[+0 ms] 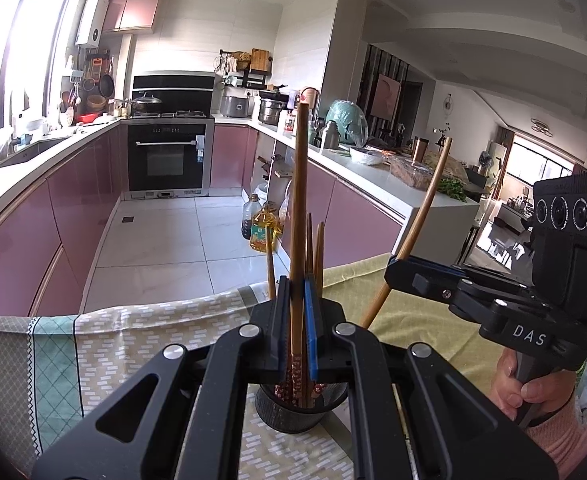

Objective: Organize utensils

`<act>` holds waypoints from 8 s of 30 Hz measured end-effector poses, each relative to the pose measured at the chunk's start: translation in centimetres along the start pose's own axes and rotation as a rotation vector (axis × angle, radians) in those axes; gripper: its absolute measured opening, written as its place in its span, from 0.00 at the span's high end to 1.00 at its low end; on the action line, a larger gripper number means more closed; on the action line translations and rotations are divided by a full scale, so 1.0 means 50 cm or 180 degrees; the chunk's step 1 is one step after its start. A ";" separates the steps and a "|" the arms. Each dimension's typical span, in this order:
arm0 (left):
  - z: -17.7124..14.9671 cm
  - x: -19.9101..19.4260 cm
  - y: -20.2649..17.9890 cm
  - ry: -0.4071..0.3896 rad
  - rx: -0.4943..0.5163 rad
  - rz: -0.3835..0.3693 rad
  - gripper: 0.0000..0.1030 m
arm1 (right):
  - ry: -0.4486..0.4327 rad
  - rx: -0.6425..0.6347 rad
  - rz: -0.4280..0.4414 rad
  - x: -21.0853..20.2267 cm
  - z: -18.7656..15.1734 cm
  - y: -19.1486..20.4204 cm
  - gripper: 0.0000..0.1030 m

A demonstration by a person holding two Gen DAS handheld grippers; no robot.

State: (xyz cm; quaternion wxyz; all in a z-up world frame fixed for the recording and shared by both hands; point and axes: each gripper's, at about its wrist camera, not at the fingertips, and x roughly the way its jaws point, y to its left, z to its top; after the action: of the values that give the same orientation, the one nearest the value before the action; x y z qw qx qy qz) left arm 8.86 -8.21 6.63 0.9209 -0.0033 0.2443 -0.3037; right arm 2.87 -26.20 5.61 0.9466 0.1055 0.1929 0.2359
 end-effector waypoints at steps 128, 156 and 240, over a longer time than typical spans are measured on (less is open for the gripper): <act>-0.251 -0.251 0.069 -0.0839 -0.0200 0.1858 0.05 | -0.0592 -0.0380 -0.1136 -0.033 -0.222 0.167 0.07; -0.254 -0.275 0.061 -0.0842 -0.0215 0.1842 0.05 | -0.0580 -0.0345 -0.1144 -0.037 -0.226 0.174 0.07; -0.256 -0.259 0.057 -0.0787 -0.0216 0.1818 0.05 | -0.0591 -0.0314 -0.1152 -0.030 -0.231 0.167 0.07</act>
State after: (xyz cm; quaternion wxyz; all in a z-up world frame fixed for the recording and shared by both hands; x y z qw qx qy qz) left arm -4.34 3.21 0.72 0.9911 -0.0021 0.1315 -0.0217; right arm -6.54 -18.46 -1.92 0.9912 0.0440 0.1089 0.0605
